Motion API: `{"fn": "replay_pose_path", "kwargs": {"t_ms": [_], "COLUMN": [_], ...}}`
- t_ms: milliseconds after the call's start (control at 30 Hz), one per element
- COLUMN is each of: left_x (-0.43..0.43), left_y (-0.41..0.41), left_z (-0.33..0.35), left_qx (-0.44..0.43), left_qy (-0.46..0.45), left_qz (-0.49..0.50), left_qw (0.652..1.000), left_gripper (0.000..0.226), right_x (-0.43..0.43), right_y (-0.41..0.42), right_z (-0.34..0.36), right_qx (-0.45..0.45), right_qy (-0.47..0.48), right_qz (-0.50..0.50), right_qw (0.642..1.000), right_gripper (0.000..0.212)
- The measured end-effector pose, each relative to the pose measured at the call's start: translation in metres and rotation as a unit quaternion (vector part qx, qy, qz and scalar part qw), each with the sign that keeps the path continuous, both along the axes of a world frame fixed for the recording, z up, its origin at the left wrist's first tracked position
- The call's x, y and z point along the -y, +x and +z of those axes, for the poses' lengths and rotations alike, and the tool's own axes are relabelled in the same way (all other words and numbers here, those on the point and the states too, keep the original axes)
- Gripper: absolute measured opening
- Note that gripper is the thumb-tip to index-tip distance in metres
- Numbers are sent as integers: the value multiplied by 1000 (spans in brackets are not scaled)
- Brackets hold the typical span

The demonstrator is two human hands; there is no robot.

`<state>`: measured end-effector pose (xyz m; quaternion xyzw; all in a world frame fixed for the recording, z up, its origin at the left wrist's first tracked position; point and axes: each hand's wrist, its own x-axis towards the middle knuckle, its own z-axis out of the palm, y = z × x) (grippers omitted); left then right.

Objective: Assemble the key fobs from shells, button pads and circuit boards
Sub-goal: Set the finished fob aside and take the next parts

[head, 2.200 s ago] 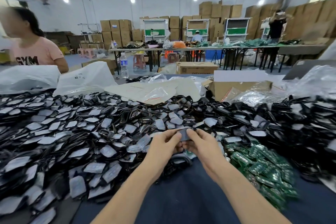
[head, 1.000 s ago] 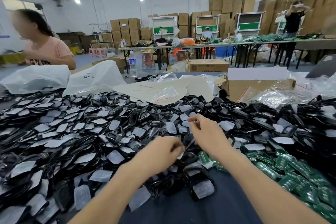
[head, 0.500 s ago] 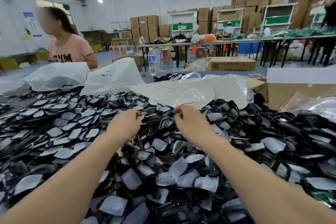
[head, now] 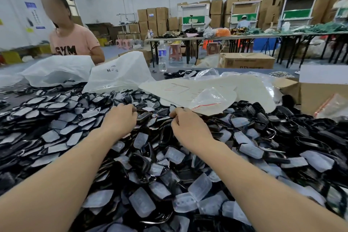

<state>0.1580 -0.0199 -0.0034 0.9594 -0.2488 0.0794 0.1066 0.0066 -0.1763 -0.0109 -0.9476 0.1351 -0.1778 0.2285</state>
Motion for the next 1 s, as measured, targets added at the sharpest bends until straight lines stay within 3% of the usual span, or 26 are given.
{"fn": "replay_pose_path", "kwargs": {"t_ms": [267, 433, 533, 667, 867, 1000], "left_x": [27, 96, 142, 180, 194, 192], "left_y": [-27, -100, -162, -256, -371, -382], "left_z": [10, 15, 17, 20, -12, -32], "left_qx": [-20, -31, -62, -96, 33, 125], "left_qy": [-46, -100, -83, -2, 34, 66], "left_qz": [-87, -261, -387, -557, -715, -753], "left_qw": [995, 960, 916, 825, 698, 643], "left_gripper": [34, 32, 29, 37, 69, 65], "right_x": [25, 89, 136, 193, 237, 243], "right_y": [-19, -69, -113, -185, -263, -273], "right_z": [7, 13, 16, 14, 0, -10], "right_qx": [5, 18, 8, -35, -127, -212], "right_qy": [-27, -10, -12, -22, -11, -27], "right_qz": [-26, -115, -188, -270, -292, -252], "right_qw": [999, 993, 982, 962, 948, 944], "right_gripper": [32, 32, 31, 29, 33, 39]}}
